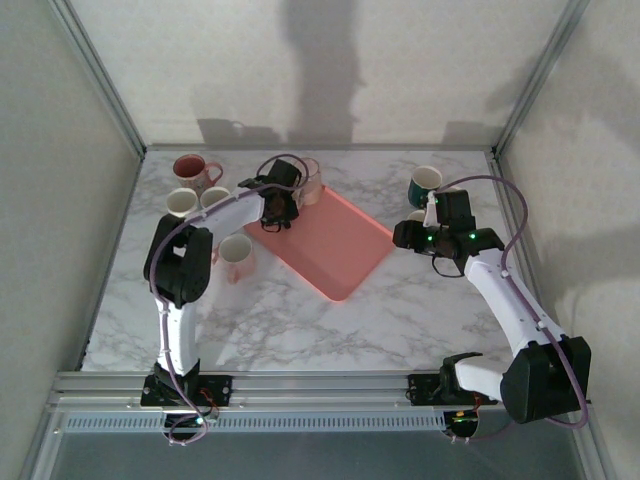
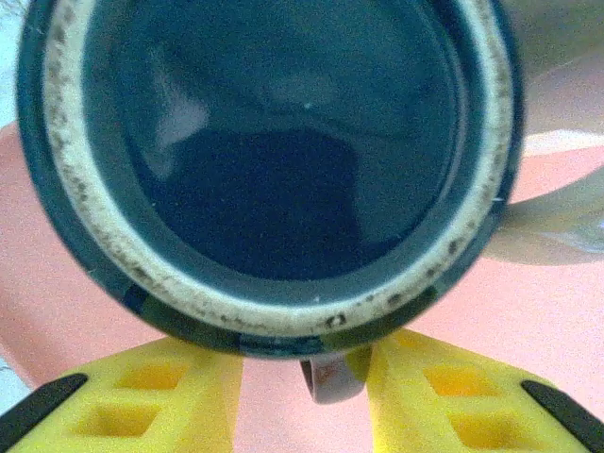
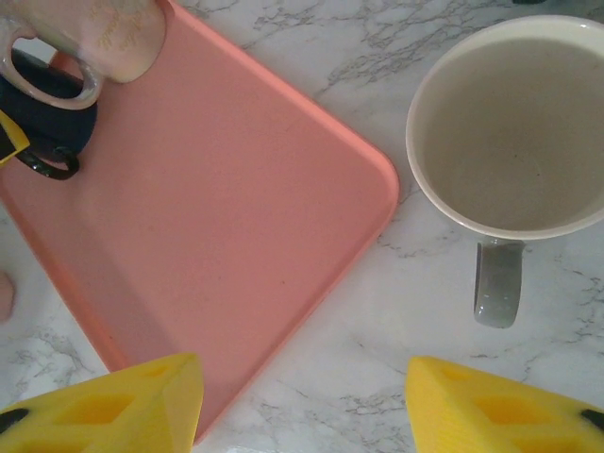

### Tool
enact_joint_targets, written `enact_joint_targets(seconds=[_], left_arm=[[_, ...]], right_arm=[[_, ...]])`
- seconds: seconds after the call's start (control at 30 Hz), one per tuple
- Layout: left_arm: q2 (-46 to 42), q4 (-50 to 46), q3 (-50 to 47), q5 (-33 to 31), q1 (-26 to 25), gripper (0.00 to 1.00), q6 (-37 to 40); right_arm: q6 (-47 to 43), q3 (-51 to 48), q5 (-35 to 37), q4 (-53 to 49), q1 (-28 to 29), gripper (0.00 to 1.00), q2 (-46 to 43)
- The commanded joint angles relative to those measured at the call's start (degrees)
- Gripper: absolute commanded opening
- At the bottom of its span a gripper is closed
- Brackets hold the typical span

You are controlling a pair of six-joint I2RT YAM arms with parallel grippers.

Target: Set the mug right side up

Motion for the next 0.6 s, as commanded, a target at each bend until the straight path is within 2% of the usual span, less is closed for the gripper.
enact_joint_targets(seconds=[0.0, 0.3, 0.57], left_arm=[[1.1, -2.5, 1.3, -2.0, 0.3, 0.36, -1.2], [0.7, -3.0, 1.1, -3.6, 0.8, 0.3, -0.1], [1.5, -3.0, 1.3, -3.7, 1.0, 0.17, 0.7]], right_arm=[[0.0, 0.0, -0.2, 0.3, -0.4, 0.59, -0.8], [0.2, 0.0, -0.4, 0.0, -0.8, 0.59, -2.1], [0.5, -0.4, -0.6, -0.4, -1.0, 0.59, -3.3]])
